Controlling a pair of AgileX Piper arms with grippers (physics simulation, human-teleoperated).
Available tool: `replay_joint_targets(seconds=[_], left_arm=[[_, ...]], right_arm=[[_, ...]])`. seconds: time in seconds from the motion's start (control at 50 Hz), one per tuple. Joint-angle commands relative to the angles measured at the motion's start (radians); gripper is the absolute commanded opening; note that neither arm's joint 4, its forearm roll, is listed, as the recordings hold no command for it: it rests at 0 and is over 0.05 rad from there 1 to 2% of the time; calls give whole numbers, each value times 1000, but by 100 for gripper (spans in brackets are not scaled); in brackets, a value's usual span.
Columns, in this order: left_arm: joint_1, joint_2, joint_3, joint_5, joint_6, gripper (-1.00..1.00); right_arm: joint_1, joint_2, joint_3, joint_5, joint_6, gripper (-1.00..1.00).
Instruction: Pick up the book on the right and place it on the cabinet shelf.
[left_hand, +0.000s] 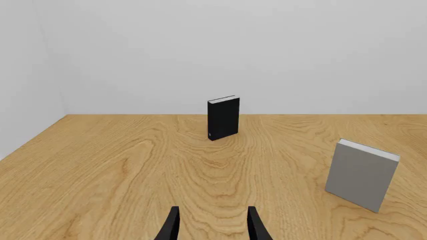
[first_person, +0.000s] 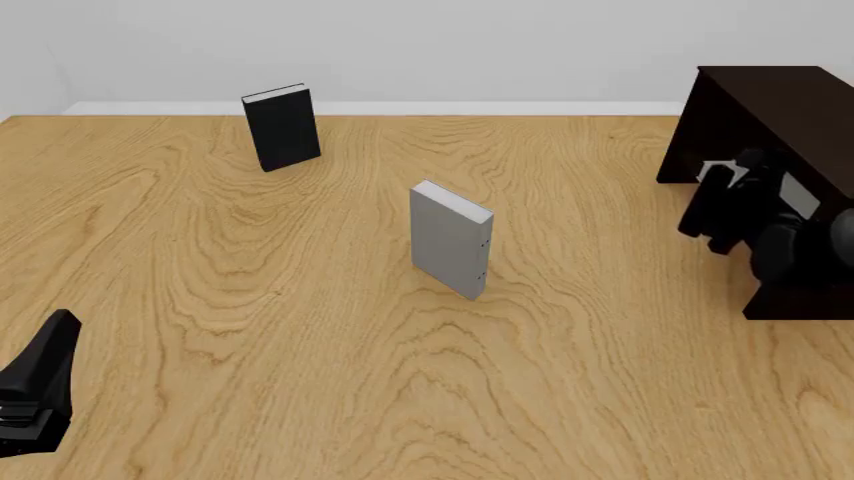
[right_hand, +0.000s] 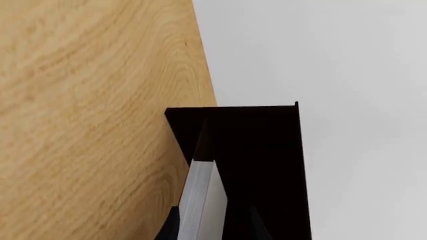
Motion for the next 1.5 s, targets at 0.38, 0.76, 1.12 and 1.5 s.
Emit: replay_joint_targets(seconds=[0.38,0.76,1.12,1.5], left_arm=[[0,0,0,0,0,100],[0,0,0,0,0,100],[0,0,0,0,0,100],[0,0,0,0,0,100]], right_arm=[[87,-17,-83,33,2,100],[136,-70,-80,61,22,100],[205,-197,-51,219,186,100],[247,-327,-36,360,299,100]])
